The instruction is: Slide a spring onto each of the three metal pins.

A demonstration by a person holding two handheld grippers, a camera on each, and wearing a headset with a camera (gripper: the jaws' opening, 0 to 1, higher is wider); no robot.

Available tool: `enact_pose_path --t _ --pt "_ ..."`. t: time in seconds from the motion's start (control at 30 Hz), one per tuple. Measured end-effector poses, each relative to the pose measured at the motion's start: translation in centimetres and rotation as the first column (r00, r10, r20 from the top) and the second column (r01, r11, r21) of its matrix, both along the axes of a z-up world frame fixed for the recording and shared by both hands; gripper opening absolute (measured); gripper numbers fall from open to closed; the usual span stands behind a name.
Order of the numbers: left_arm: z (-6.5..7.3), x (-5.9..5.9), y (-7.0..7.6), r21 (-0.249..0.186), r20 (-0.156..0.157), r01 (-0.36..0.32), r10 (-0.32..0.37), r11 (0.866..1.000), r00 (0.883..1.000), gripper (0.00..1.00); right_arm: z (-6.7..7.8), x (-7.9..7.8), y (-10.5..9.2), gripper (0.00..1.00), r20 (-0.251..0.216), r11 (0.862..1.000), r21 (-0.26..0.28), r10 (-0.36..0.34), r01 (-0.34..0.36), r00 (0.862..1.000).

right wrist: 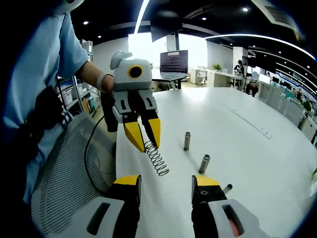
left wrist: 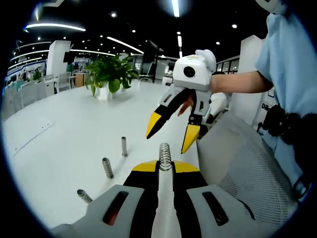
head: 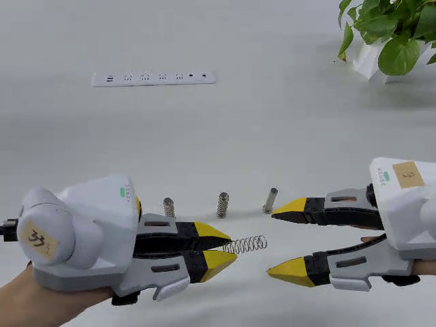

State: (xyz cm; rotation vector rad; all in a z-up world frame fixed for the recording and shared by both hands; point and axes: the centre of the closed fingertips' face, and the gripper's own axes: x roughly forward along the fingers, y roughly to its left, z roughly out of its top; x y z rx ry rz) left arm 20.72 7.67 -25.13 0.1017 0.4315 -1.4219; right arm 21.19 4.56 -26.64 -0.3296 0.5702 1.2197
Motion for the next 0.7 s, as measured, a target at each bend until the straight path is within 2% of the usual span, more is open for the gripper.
enact_pose_path --t 0.13,0.27,0.37,0.53,0.7 --pt "0.5 -0.5 -0.2 -0.021 -0.011 0.03 -0.03 0.999 0.999 0.06 0.5 -0.7 0.2 0.26 -0.017 0.999 0.022 0.029 -0.029 0.999" --pt "0.9 -1.1 -0.6 -0.035 -0.021 0.062 -0.062 0.997 0.998 0.06 0.8 -1.5 0.1 0.21 -0.037 0.998 0.031 0.052 -0.05 0.998" --pt "1.0 -1.4 -0.8 -0.04 -0.027 0.083 -0.084 0.996 0.996 0.06 1.0 -2.3 0.1 0.14 -0.062 0.997 0.045 0.064 -0.061 0.996" --pt "1.1 -1.9 -1.1 -0.045 -0.026 0.108 -0.109 0.993 0.994 0.06 1.2 -3.0 0.0 0.09 -0.111 0.994 0.085 0.072 -0.063 0.991" --pt "1.1 -2.3 -1.3 -0.048 -0.029 0.122 -0.123 0.991 0.992 0.06 1.1 -3.2 -0.3 0.08 -0.135 0.994 0.096 0.069 -0.056 0.988"
